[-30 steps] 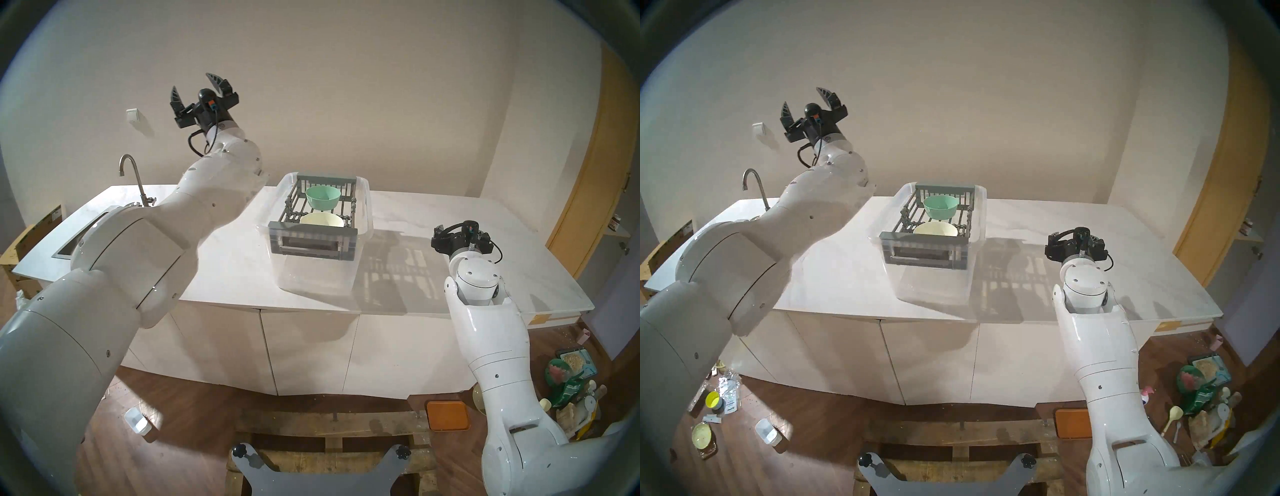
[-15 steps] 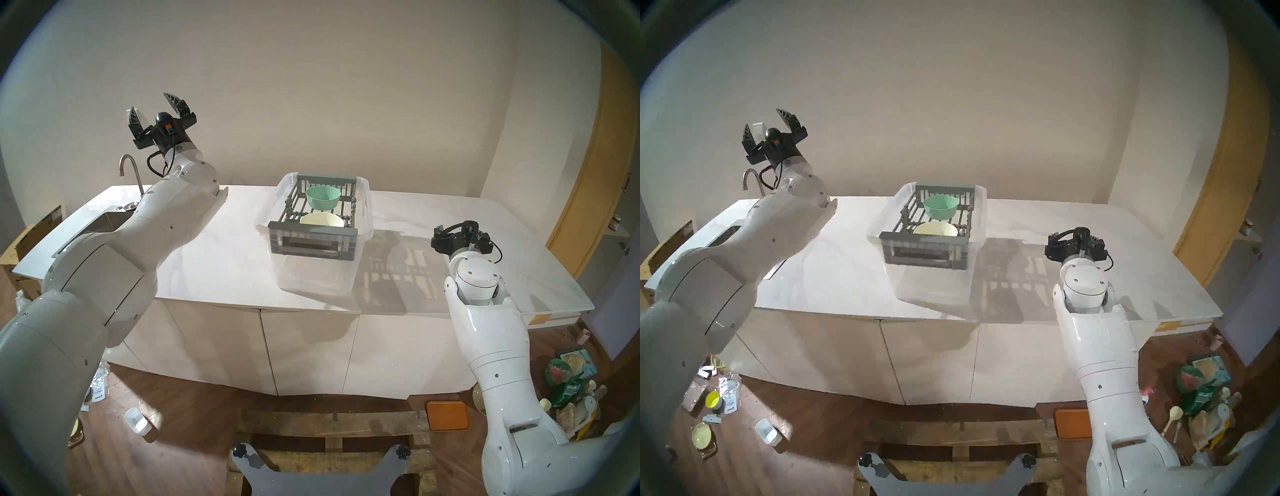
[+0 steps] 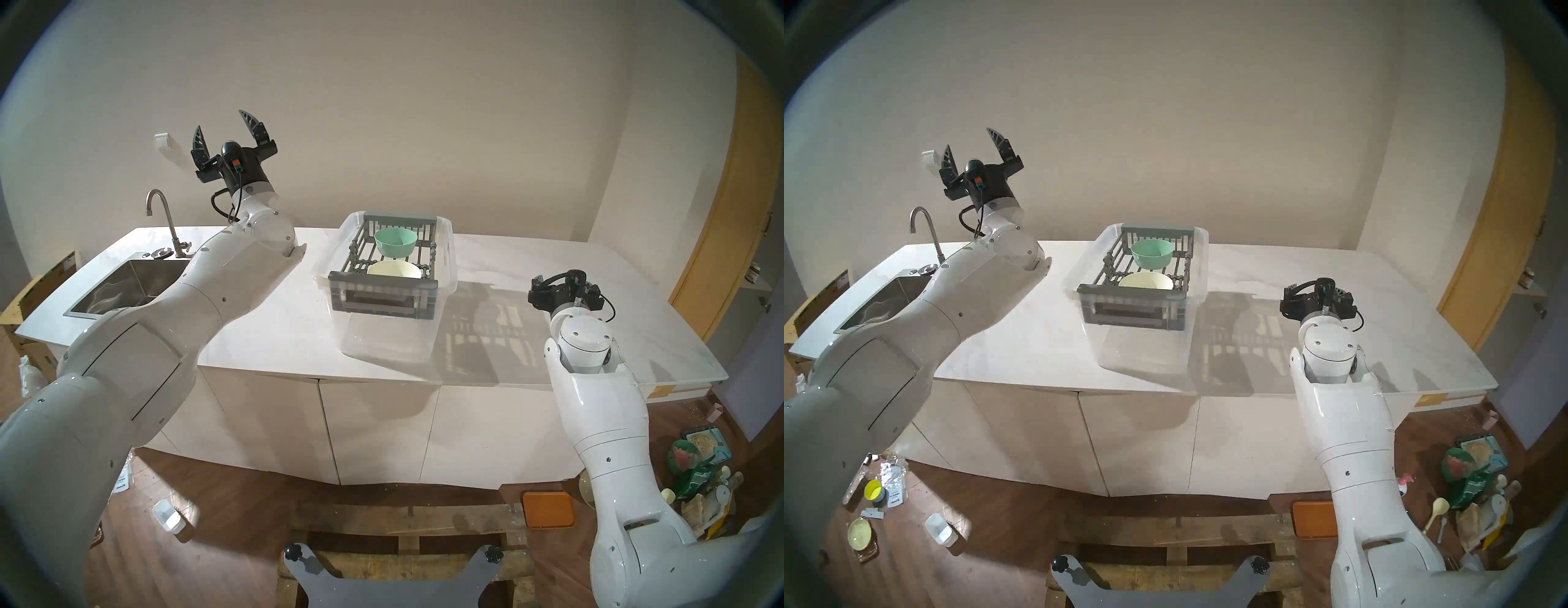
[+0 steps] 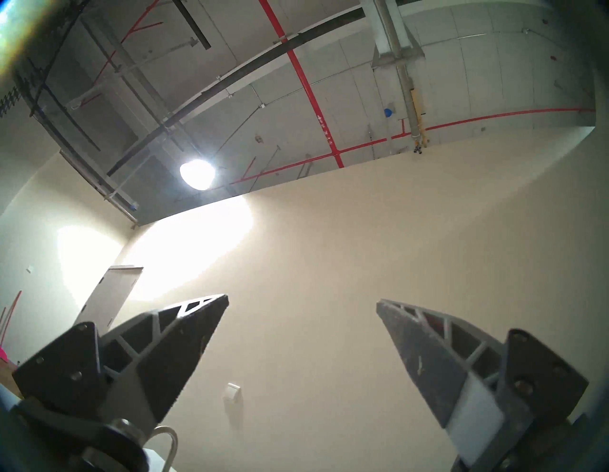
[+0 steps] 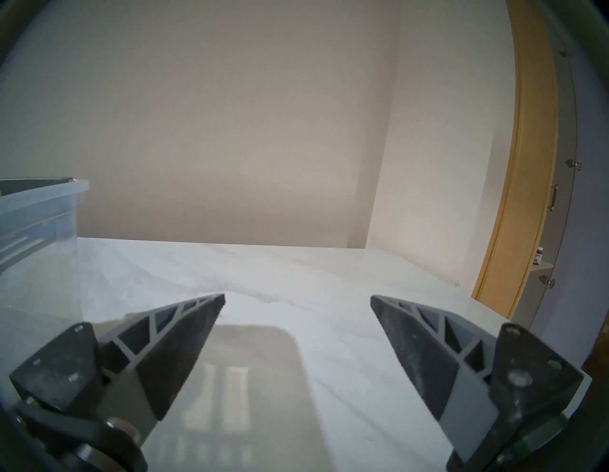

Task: Place the plate or bowl neatly into the plate slot of the drying rack

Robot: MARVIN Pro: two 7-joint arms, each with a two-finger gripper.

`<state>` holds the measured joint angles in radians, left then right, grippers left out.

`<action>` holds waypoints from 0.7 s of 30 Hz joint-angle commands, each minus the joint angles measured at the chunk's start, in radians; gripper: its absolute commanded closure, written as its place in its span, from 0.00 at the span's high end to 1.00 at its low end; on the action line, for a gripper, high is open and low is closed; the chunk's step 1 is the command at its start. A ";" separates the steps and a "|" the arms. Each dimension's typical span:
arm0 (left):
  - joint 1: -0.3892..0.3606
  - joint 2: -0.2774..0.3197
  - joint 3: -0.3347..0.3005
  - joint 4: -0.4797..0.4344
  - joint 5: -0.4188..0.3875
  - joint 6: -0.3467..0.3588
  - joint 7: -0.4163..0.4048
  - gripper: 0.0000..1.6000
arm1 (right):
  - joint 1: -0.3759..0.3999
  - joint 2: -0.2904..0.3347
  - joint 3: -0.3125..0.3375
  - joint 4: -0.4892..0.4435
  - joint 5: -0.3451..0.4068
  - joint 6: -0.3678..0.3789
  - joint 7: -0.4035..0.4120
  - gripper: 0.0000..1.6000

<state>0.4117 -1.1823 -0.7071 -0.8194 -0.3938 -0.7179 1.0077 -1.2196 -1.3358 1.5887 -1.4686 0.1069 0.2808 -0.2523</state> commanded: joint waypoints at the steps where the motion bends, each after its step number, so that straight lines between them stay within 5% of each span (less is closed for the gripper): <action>1: 0.011 0.039 0.003 -0.096 0.011 -0.014 -0.008 1.00 | 0.022 0.002 0.001 -0.025 -0.002 -0.009 -0.001 1.00; 11: 0.085 0.142 0.020 -0.330 0.008 -0.010 -0.001 1.00 | 0.024 0.002 0.001 -0.027 -0.002 -0.009 -0.001 1.00; 21: 0.230 0.353 0.020 -0.673 0.001 0.003 0.000 1.00 | 0.025 0.001 0.001 -0.032 -0.002 -0.011 -0.001 1.00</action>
<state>0.6342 -0.8968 -0.6757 -1.4000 -0.3950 -0.7221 1.0151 -1.2161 -1.3359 1.5888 -1.4715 0.1065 0.2807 -0.2518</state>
